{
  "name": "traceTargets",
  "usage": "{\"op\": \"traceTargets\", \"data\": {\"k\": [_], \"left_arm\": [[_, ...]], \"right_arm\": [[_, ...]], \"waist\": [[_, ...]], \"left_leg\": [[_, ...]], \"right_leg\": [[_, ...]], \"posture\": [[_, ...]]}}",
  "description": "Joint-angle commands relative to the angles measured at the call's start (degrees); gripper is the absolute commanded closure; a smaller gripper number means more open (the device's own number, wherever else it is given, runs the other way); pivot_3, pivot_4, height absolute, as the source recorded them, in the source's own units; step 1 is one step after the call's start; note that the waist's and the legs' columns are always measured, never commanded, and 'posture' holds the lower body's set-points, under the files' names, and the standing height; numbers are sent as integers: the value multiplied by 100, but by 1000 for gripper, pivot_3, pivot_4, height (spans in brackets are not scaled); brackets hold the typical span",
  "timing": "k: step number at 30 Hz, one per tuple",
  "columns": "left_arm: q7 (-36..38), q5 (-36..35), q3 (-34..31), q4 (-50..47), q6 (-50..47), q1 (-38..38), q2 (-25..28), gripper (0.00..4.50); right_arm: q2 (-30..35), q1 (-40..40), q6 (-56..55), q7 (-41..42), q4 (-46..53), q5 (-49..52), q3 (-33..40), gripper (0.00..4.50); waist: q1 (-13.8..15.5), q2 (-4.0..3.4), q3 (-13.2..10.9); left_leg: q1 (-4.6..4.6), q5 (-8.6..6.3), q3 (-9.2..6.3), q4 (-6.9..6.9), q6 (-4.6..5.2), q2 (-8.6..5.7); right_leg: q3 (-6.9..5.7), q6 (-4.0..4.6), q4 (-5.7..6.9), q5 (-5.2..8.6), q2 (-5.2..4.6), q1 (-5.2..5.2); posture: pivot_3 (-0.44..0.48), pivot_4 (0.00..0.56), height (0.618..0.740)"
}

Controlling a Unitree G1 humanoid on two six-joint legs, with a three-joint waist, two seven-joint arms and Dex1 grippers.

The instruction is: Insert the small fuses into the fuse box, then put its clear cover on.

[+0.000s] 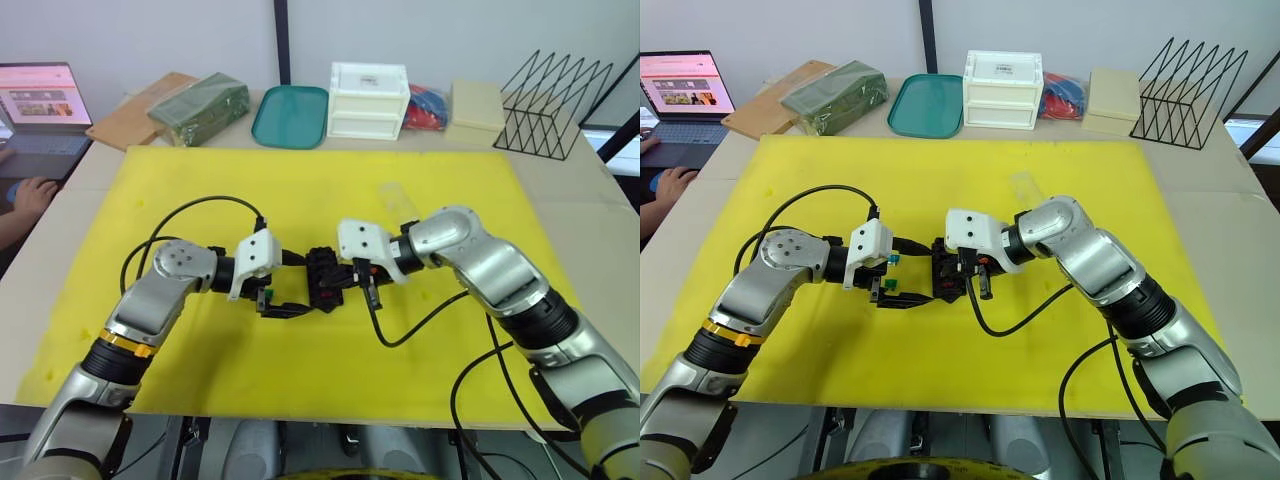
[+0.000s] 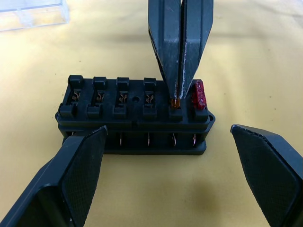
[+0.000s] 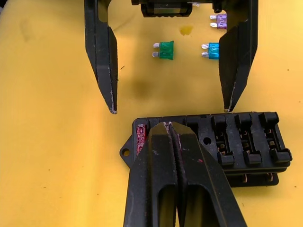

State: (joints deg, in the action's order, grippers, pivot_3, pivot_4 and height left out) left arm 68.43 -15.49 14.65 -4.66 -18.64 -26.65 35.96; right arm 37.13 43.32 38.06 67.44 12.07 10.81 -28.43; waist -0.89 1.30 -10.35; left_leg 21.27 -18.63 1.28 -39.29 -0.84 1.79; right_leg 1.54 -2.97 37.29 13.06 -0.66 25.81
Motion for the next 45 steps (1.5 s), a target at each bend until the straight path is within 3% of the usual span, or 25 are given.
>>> {"op": "traceTargets", "data": {"k": [1,14,19,21,25,28,35,40,45], "left_arm": [[-21,-38,-125,-166,34,1,44,0],[92,-699,-762,-706,-568,24,468,0],[214,-1138,-1377,-1096,-1109,299,1193,0],[374,-1312,-1917,-1166,-1335,671,1734,0],[653,-1384,-3073,-856,-1385,1653,2562,0],[824,-1278,-3658,-453,-1237,2242,2830,0],[939,-997,-3953,230,-752,2767,2997,0],[678,-1233,-3661,149,-893,2372,2622,0],[585,-2173,-3275,-47,-2406,1927,2236,0]], "right_arm": [[86,-106,-12,49,-159,-233,-197,4474],[104,211,359,30,486,686,1109,4474],[590,-48,185,123,704,800,1500,4474],[1003,-336,156,206,783,871,1827,4474],[1915,-1072,-31,373,721,915,2523,3638],[2395,-1558,-311,389,455,789,2890,2531],[2808,-2272,-687,340,87,707,3297,37],[2586,-2035,-612,147,248,865,3236,14],[1999,-1356,-33,1,828,1479,2979,14]], "waist": [[1,0,1],[2,0,-1],[3,-1,-2],[-3,0,-2],[5,-6,-7],[8,-5,-7],[-1,-5,-7],[3,-7,-7],[-31,-6,-7]], "left_leg": [[0,0,0,0,0,0],[4,0,-3,0,0,1],[5,0,-3,0,0,2],[4,0,-2,0,0,2],[12,-1,2,8,1,4],[2,0,6,7,1,3],[1,0,13,7,1,5],[1,0,15,7,0,5],[3,0,13,6,0,6]], "right_leg": [[0,0,0,0,0,-1],[-1,0,-1,0,0,1],[-2,0,-4,0,-1,1],[-2,0,-5,0,-2,1],[-2,-1,-8,2,-4,15],[-2,0,-10,3,-5,5],[0,1,-11,4,1,6],[4,0,-10,3,0,7],[6,-1,-6,2,3,10]], "posture": [[0,150,740],[0,150,740],[0,150,740],[0,150,740],[0,150,740],[0,150,740],[0,150,740],[0,150,740],[0,150,740]]}}
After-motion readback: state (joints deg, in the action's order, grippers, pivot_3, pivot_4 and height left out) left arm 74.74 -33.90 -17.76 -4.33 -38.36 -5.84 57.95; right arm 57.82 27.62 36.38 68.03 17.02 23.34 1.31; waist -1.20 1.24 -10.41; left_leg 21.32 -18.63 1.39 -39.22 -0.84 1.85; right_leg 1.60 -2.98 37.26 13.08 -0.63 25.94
